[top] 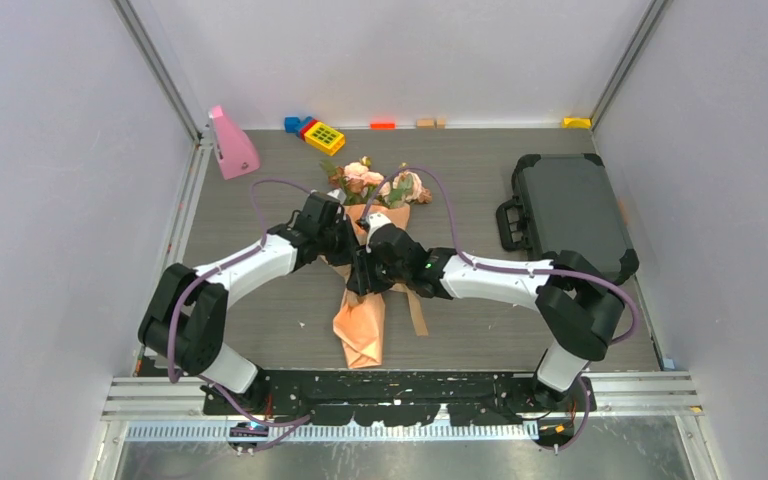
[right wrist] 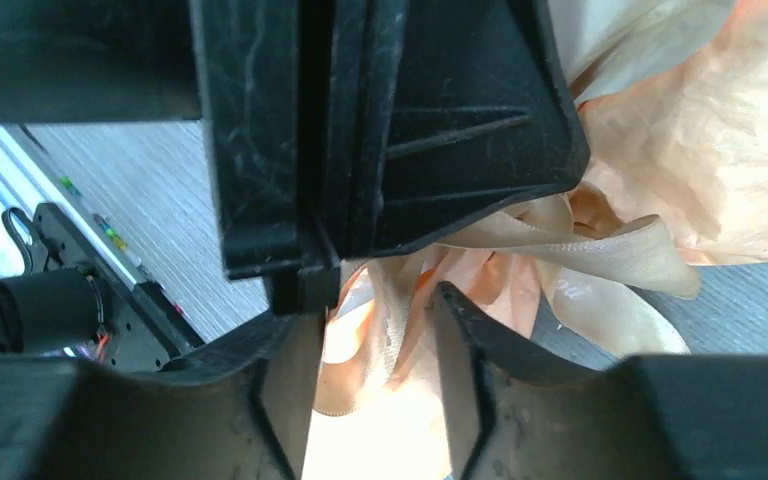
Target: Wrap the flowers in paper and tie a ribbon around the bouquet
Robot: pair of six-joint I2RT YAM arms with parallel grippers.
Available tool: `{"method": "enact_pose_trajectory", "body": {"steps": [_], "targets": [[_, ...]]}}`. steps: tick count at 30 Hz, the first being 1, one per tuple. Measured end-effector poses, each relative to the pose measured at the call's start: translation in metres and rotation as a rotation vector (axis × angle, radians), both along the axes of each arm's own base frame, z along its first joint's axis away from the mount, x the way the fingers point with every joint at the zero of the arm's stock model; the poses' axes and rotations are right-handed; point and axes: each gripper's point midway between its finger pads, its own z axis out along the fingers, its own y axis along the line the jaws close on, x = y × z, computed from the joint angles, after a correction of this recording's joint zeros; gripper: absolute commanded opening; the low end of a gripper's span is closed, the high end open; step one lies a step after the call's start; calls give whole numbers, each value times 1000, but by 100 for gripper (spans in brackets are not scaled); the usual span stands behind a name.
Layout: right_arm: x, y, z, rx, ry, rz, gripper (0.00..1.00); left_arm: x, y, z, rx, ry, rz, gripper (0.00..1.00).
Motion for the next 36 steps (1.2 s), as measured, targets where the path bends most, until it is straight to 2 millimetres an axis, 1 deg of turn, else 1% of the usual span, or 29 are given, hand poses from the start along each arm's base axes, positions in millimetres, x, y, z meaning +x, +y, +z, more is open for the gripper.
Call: {"method": "enact_pose_trajectory", "body": {"steps": [2,4,6,9,13,18,22,23,26,27,32,36], "targets": [[2,1,-3,-12,-3,-5,21,0,1,-1,2,0,5,7],[3,0,-5,-25,-2,-14,12,0,2,-1,5,0,7,9],[5,-3,-7,-37,0,-34,8,-1,3,-1,8,-3,10,12],[5,-4,-9,-41,4,-48,7,0,5,2,16,-14,16,15],[2,-6,-12,-41,21,-53,7,1,11,10,32,-43,30,19],[-3,-7,-15,-37,46,-42,7,-1,19,13,70,-60,36,18],[-6,-6,-16,-32,58,-33,7,-3,21,11,82,-58,22,19],[-7,-6,-15,-30,60,-30,7,-3,20,11,82,-59,19,18],[-8,-5,-14,-23,65,-21,3,-4,19,11,79,-57,8,2],[-9,-5,-13,-21,67,-18,1,-5,19,11,77,-57,4,0],[-12,-6,-13,-25,78,-9,1,-4,19,11,79,-60,4,0],[-14,-14,-14,-47,99,-18,1,-3,25,15,94,-88,23,0]]}}
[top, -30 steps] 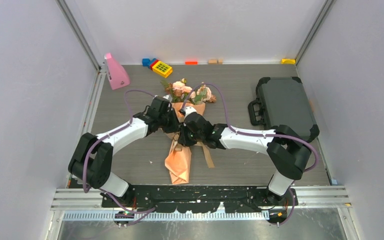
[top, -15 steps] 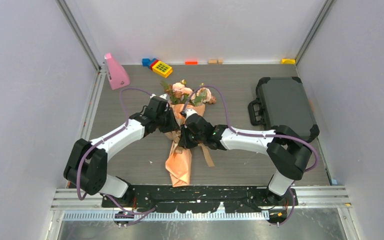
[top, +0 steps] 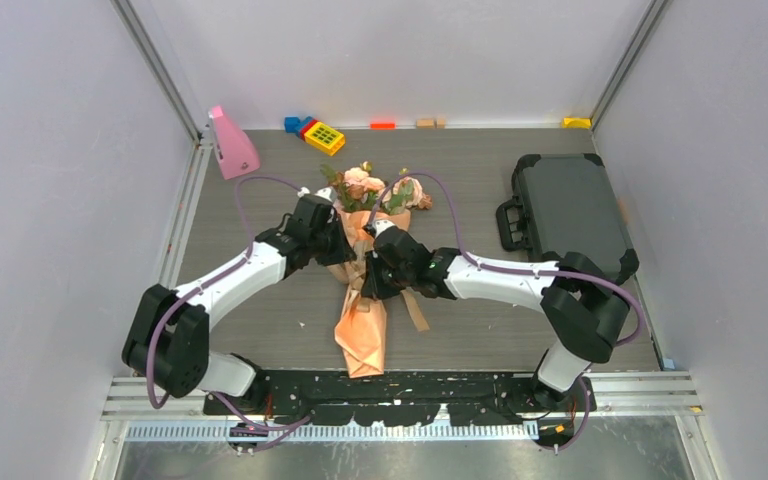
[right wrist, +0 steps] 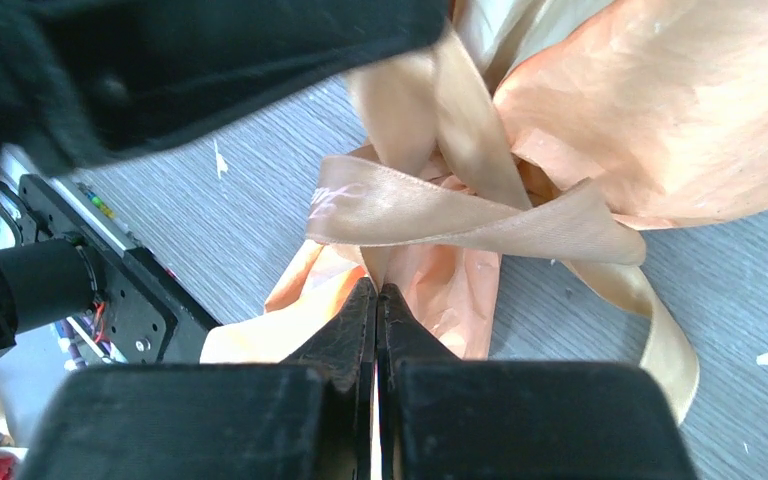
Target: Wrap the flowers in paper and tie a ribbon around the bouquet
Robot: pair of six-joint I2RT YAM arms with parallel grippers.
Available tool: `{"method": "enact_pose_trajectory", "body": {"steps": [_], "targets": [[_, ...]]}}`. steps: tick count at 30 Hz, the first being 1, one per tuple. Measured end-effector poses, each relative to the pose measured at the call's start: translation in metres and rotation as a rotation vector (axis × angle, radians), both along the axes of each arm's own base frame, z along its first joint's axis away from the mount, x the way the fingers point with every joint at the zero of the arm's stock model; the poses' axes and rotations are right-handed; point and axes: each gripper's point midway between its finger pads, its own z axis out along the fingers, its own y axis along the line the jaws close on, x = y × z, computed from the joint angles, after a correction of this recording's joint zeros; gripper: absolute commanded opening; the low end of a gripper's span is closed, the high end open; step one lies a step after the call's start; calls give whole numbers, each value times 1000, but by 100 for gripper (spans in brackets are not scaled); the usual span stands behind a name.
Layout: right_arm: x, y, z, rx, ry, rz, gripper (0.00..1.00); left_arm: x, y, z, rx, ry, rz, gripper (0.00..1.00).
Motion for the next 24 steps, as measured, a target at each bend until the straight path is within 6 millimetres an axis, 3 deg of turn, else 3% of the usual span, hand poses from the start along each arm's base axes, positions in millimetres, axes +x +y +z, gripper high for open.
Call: {"method": "enact_pose_trajectory", "body": {"steps": [6,12,24], "targets": [[-1,-14,-5,-22,67,-19,1,2,14,9,37,-65,42,0],[-6,-24,-9,7,148,-21,1,4,25,5,79,-81,78,0],[-23,-34,8,27,325,46,1,4,33,-3,109,-83,105,0]]}}
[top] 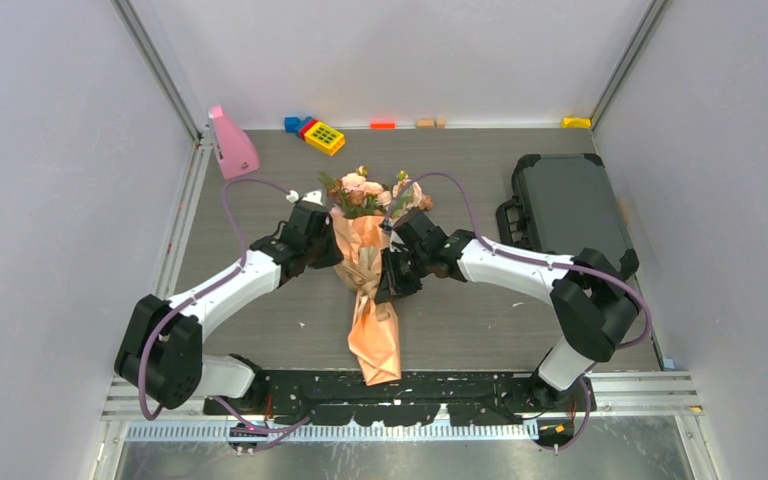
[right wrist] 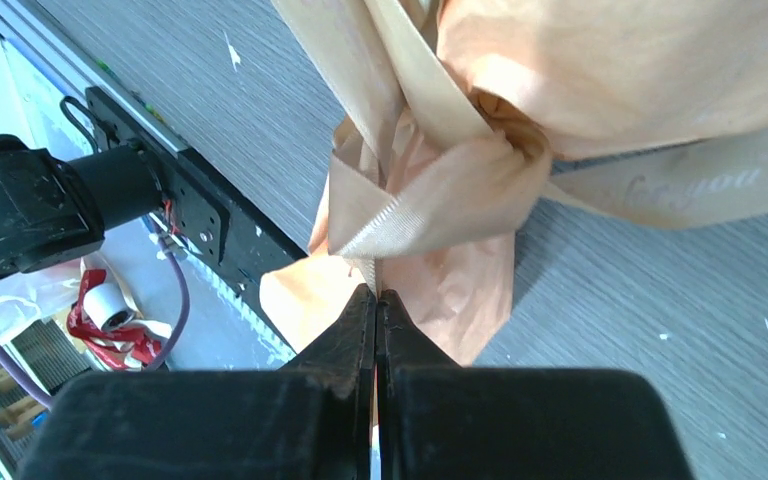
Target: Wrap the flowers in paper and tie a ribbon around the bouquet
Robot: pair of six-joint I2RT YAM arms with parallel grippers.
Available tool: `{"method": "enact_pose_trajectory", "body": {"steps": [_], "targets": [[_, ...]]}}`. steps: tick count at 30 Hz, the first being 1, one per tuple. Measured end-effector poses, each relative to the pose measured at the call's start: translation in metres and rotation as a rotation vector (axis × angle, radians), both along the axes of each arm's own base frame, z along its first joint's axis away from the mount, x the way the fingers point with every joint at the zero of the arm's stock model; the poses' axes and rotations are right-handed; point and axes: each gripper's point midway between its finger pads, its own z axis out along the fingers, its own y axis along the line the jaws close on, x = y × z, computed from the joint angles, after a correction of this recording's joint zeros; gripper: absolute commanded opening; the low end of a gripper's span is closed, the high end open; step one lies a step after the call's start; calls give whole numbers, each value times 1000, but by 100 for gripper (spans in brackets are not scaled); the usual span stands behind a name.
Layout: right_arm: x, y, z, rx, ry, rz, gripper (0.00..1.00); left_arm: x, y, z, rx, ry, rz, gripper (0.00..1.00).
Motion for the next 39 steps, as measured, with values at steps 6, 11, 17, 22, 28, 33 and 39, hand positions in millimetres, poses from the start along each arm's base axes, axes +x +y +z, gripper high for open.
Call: {"method": "enact_pose_trajectory", "body": {"steps": [6,11,17,22,28,33,39], "targets": [[-4,-21,-5,-91,47,-2,1,4,9,-2,16,-9,30,0],[-5,-38,-16,-147,81,-29,1,8,22,-9,42,2,74,0],[-12,-57,-25,-177,111,-53,1,18,49,-19,87,17,163,0],[-16,-70,-26,-180,114,-71,1,22,67,-25,124,28,223,0],[-21,-86,-32,-181,119,-99,1,22,82,-44,148,91,267,0],[-23,-91,-34,-171,108,-94,1,21,88,-61,125,160,292,0],[-21,-92,-30,-150,75,-76,1,23,90,-73,107,213,302,0]]}}
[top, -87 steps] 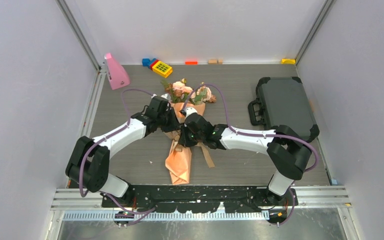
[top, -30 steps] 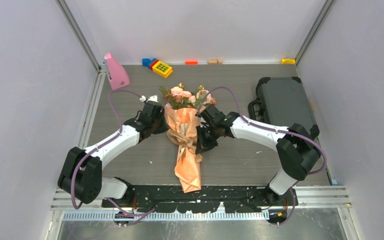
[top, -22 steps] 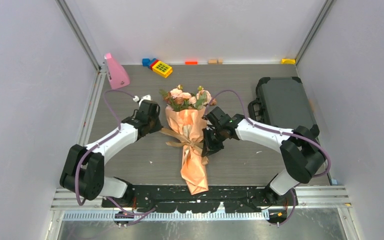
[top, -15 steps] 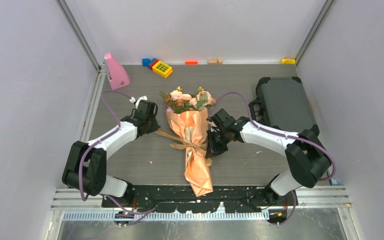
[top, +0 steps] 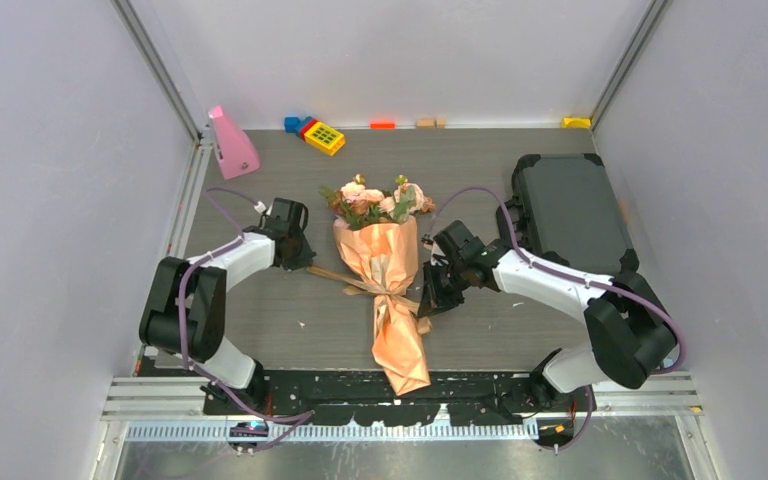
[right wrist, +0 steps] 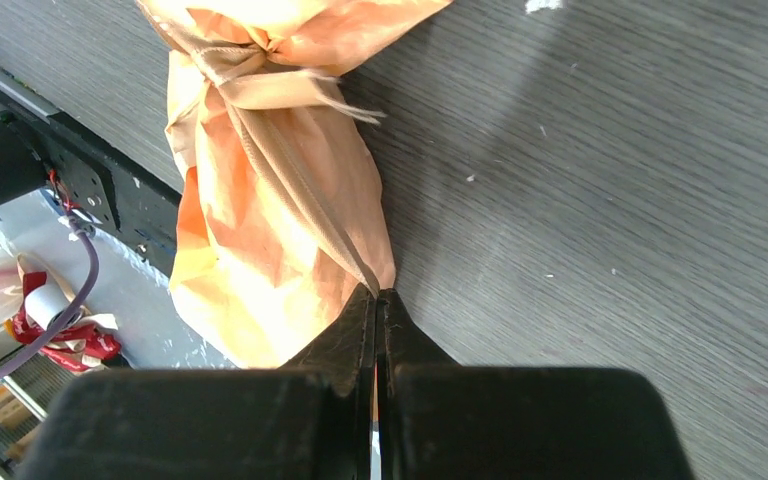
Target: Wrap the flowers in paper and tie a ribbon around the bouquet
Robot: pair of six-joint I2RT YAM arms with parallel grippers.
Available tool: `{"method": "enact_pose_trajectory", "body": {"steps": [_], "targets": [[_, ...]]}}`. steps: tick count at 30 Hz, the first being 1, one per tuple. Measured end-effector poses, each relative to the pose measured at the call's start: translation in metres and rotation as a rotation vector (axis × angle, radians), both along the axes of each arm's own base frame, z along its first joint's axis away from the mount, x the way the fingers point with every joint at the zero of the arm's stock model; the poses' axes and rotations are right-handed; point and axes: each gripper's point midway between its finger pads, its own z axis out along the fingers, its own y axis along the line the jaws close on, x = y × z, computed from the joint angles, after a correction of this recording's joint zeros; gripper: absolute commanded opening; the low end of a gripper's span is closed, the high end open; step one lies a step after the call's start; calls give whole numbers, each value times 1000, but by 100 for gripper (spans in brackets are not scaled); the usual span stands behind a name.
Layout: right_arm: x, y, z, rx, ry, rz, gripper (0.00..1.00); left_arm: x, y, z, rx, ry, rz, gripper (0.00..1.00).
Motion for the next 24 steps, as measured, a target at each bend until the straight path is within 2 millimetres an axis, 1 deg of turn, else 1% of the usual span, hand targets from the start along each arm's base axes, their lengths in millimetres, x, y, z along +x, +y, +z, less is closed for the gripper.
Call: {"method": "enact_pose_trajectory", "body": {"steps": [3,6,12,13,14,15,16,17,19,20,21,22,24], "targets": [[2,-5,1,6,-7,-9,1,2,2,-2,-23,11,14,0],[2,-8,-2,9,-3,-9,1,1,0,-2,-39,17,15,0],[-5,-7,-3,40,15,23,1,2,-3,-1,-63,17,2,0],[-5,-7,-3,43,12,28,2,2,-3,-1,-64,17,1,0],[-5,-6,-2,44,11,32,7,2,-3,-1,-67,18,-1,4],[-5,-6,-2,45,9,34,17,1,-4,-1,-71,19,-8,13],[-5,-6,-3,45,8,35,21,1,-4,0,-76,20,-13,23],[-4,-7,-3,43,7,36,26,2,-5,0,-80,20,-19,37],[-5,-9,-4,28,7,34,35,3,-4,2,-79,15,-27,59],[-5,-11,-6,16,3,33,44,4,-4,4,-82,11,-25,70],[-4,-14,-6,5,-6,31,48,4,-4,7,-87,2,-21,79],[-3,-15,-5,-1,-14,25,52,5,-3,11,-86,-7,-27,86],[3,-18,-1,-14,-56,17,59,6,-3,23,-90,-40,-32,94]]}}
